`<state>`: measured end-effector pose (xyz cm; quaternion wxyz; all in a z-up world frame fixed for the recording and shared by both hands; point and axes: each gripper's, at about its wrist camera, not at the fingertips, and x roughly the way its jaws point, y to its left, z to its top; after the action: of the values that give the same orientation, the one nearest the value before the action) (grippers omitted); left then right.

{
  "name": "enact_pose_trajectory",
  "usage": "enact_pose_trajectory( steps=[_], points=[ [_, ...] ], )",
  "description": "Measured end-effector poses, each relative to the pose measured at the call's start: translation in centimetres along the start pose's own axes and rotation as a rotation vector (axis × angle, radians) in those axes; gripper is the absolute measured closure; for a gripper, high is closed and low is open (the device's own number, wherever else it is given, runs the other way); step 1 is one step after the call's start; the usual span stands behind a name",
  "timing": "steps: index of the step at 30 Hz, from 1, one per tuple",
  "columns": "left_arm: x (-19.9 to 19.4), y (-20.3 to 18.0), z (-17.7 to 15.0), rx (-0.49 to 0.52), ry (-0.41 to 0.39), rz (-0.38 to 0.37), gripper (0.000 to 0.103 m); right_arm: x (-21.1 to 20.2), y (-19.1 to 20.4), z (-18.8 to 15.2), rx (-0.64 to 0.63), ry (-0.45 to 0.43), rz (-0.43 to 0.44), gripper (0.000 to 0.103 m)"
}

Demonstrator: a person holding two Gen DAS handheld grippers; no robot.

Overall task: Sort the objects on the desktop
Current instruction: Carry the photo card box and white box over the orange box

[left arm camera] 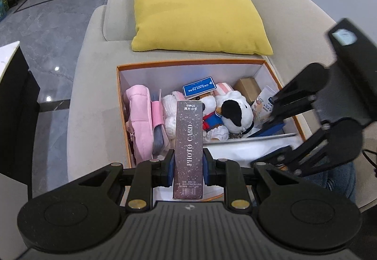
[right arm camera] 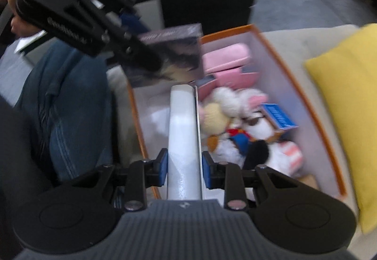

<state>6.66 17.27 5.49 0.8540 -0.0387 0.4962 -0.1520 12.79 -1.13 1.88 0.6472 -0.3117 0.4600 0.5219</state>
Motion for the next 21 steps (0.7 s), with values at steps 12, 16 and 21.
enact_pose_trajectory(
  steps=[12,16,21],
  points=[
    [1.6,1.5,0.5,-0.020,0.022,-0.015,0.077,6.2,-1.8,1.4,-0.067,0.063,0.162,0.072],
    [2.0,1.8,0.7,-0.029,0.028,-0.021,0.077,7.3,-1.7,1.7,-0.082,0.059,0.191,0.072],
    [2.6,1.7,0.9,-0.027,0.040,-0.022,0.077,8.0,-1.7,2.1,-0.071,0.051,0.224,0.071]
  ],
)
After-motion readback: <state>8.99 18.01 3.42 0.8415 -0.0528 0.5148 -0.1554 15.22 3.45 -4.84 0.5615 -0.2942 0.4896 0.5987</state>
